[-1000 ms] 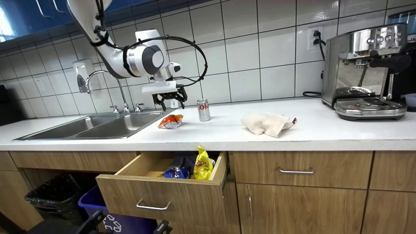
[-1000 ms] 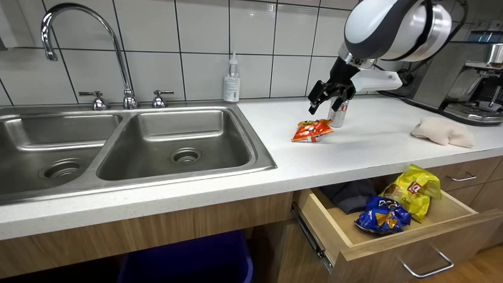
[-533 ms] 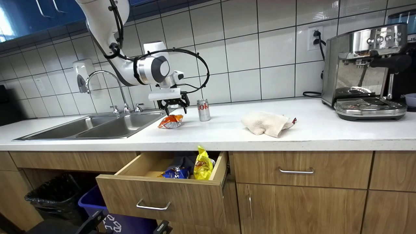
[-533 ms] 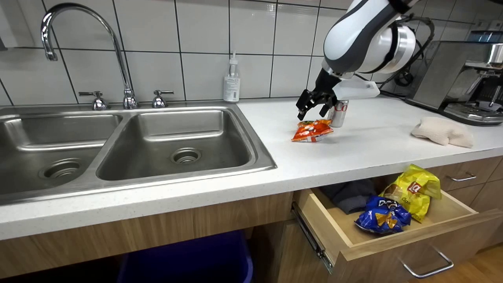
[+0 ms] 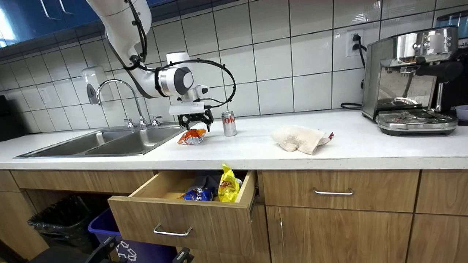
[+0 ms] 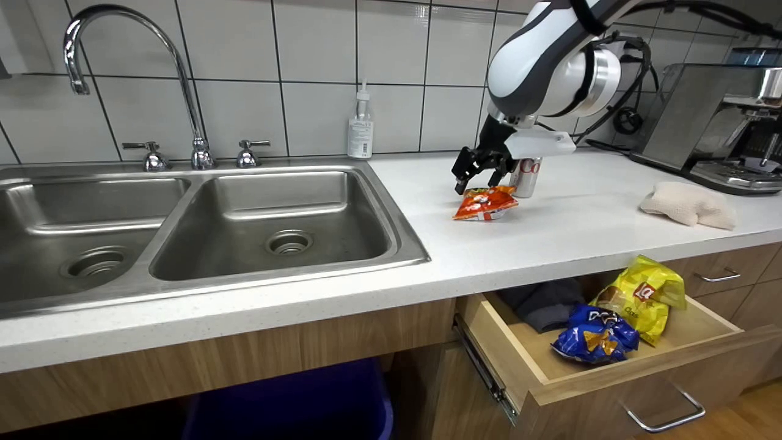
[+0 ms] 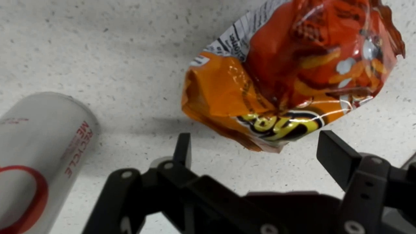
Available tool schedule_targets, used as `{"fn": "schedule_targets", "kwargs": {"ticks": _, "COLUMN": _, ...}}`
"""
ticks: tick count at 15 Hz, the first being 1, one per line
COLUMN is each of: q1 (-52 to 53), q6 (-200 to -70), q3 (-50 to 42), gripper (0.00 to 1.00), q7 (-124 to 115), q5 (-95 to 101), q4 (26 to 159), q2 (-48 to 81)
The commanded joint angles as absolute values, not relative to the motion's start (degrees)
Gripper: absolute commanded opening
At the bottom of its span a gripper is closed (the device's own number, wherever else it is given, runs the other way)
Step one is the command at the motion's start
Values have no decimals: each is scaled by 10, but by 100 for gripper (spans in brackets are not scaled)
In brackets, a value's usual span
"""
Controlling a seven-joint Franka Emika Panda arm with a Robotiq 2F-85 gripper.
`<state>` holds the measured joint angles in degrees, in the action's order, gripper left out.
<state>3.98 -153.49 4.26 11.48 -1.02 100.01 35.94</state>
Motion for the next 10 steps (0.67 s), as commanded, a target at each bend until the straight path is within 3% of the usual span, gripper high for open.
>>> {"fn": "schedule_targets", "kwargs": {"ticks": 1, "q1": 37, "q6": -1498, "q3": 53, "gripper": 100, "q7": 111, "q5": 1, "q4": 976, "q2": 368}}
{"fn": "schedule_targets", "kwargs": {"ticks": 10, "q1": 32, "q6": -1497, "q3": 54, "gripper": 100, "q7": 124, "q5": 15, "q4": 1013, "q2": 340}}
